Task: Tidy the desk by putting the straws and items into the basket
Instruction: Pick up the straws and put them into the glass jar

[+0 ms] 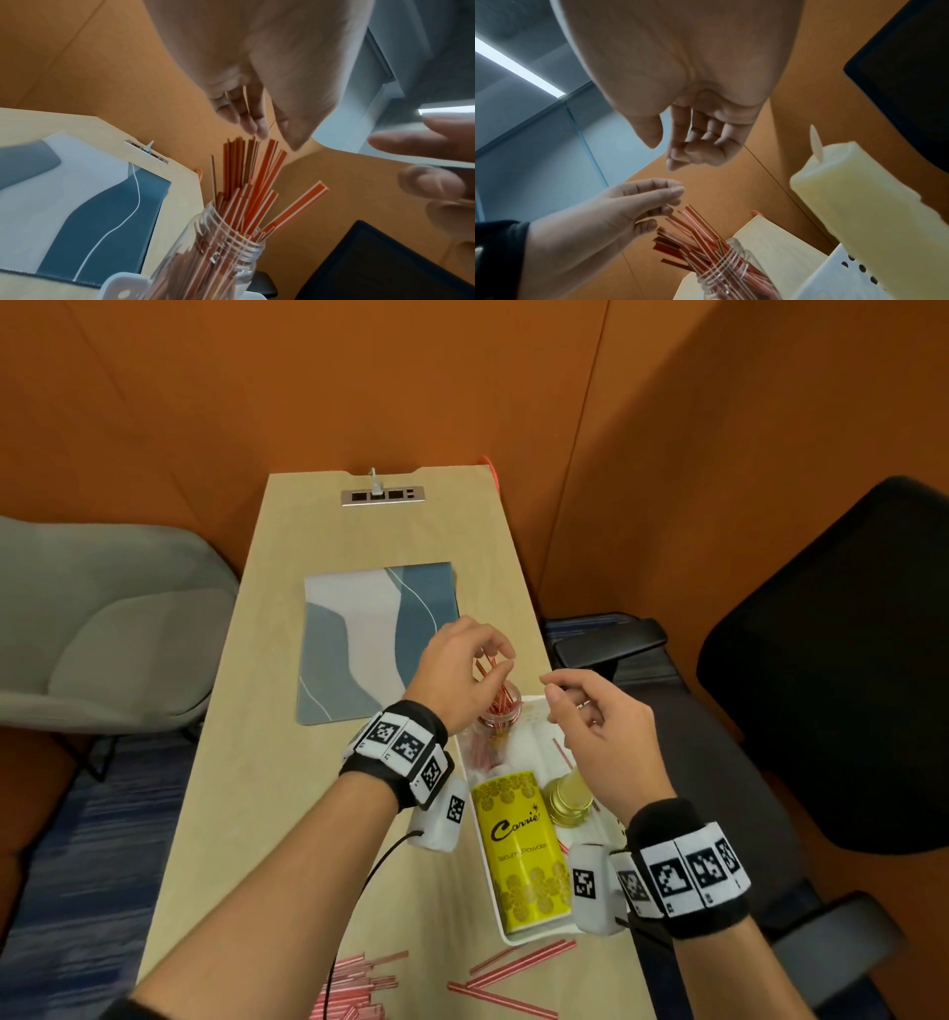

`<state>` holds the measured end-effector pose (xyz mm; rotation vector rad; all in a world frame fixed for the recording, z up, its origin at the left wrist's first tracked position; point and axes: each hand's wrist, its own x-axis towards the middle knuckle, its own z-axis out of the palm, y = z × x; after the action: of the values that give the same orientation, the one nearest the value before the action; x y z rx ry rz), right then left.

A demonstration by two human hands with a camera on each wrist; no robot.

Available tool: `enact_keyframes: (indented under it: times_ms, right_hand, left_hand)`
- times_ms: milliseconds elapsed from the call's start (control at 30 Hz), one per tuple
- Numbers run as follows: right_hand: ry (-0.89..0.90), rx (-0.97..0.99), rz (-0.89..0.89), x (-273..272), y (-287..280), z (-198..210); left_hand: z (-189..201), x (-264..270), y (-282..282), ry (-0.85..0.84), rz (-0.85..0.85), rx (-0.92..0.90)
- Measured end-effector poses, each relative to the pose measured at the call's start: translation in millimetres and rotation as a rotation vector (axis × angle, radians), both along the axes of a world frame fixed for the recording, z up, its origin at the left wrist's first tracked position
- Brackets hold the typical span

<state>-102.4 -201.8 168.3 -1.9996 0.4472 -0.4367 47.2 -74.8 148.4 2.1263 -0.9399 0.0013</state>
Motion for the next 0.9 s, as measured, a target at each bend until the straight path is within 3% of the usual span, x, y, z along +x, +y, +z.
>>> enact_keyframes:
  times_ms: [200,333,467,567,733,900]
  right_hand:
    - [-0.009,0.001,0.104,-9.7,35.3,-0.4]
    - [0.100,0.019,0.336,-23.9,96.1,-33.6]
    - [0.402,-0.076,0.591,-42.1,164.6,-105.1]
    - [0.641,-0.288,0.711,-55.5,200.0,-164.0]
    - [0.666,-0.433,0.588,-74.3,221.8,-194.8]
    - [0.656,-0.505,0.565,-73.4,216.3,-187.2]
  left_hand:
    - [-0.8,-5.8,36.7,0.000,0.120,-0.158]
    - [-42.2,-23.0,106.5,0.141,0.283,-0.148]
    - [-99.1,-61.1,196.7,0.390,0.414,0.150]
    - [-126.1,-96.9,253.5,0.551,0.441,0.413]
    - [-150.6,-137.6,298.4,0.711,0.294,0.499]
    - [-169.8,-147.2,299.3,0.621,0.238,0.536]
